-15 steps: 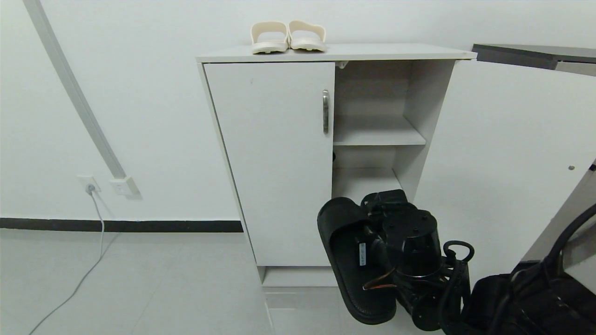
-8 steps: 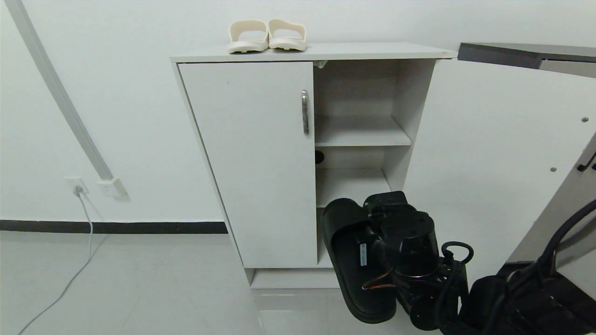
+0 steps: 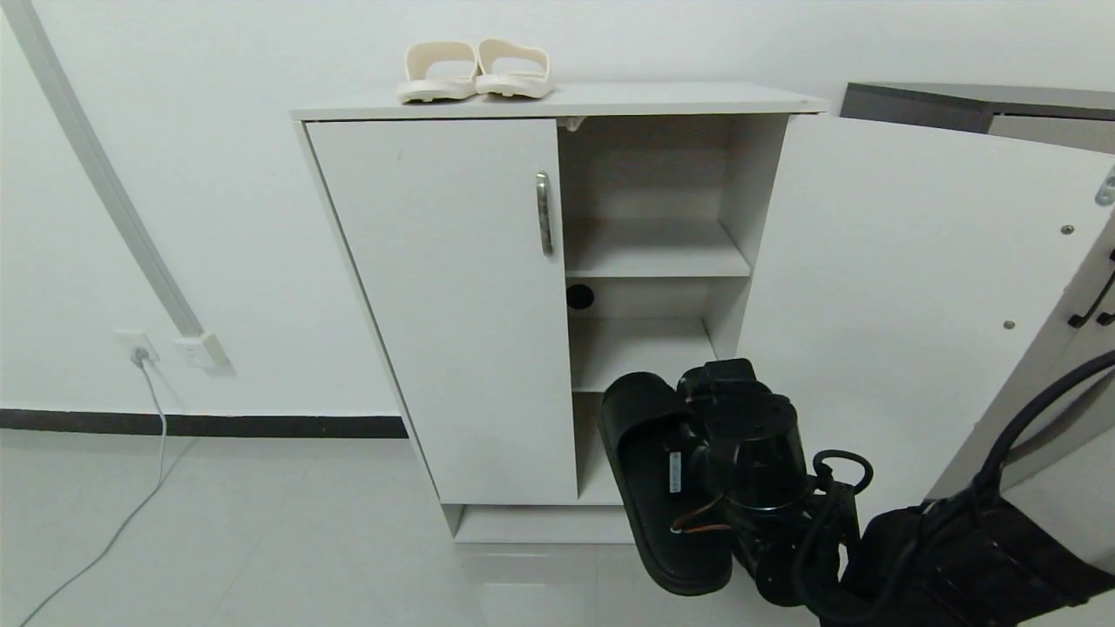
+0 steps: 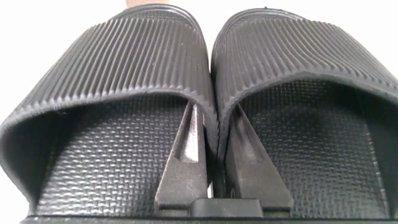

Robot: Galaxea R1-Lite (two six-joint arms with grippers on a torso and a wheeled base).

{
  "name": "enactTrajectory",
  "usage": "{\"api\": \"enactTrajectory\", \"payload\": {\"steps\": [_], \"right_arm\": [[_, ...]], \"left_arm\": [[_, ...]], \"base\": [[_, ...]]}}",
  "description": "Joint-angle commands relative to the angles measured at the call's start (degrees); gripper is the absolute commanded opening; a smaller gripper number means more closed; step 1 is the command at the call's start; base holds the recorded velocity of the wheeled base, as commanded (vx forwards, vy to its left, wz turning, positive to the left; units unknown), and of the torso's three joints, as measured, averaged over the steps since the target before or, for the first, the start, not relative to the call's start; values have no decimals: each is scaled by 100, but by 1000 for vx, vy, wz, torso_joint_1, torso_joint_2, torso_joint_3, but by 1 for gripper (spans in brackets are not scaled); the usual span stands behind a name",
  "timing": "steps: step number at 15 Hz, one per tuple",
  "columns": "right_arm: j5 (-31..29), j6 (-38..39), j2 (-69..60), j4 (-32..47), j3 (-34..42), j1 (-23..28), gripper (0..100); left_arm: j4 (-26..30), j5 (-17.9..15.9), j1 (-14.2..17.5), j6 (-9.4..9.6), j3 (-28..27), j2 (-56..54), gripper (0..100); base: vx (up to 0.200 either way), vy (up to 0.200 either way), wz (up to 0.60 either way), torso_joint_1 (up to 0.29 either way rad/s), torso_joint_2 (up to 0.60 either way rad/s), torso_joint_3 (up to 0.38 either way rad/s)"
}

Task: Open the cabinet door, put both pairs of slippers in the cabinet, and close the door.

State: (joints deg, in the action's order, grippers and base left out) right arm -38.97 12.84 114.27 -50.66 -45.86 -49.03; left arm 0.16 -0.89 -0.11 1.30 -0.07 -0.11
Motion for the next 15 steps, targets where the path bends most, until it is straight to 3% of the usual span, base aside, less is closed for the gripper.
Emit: {"api": "enactTrajectory", "payload": {"steps": [1, 11, 15], "right_arm": [[65, 8, 77, -5, -63, 16, 0], [250, 0, 614, -128, -494, 148, 0], [259, 0, 693, -128, -503, 183, 0]], "left_arm": [[2, 1, 2, 1, -1, 11, 0], [2, 1, 2, 1, -1, 11, 0], [2, 1, 2, 1, -1, 11, 0]], "base": [[0, 0, 0, 0, 0, 0], [0, 0, 0, 0, 0, 0], [0, 0, 0, 5, 1, -156]]}}
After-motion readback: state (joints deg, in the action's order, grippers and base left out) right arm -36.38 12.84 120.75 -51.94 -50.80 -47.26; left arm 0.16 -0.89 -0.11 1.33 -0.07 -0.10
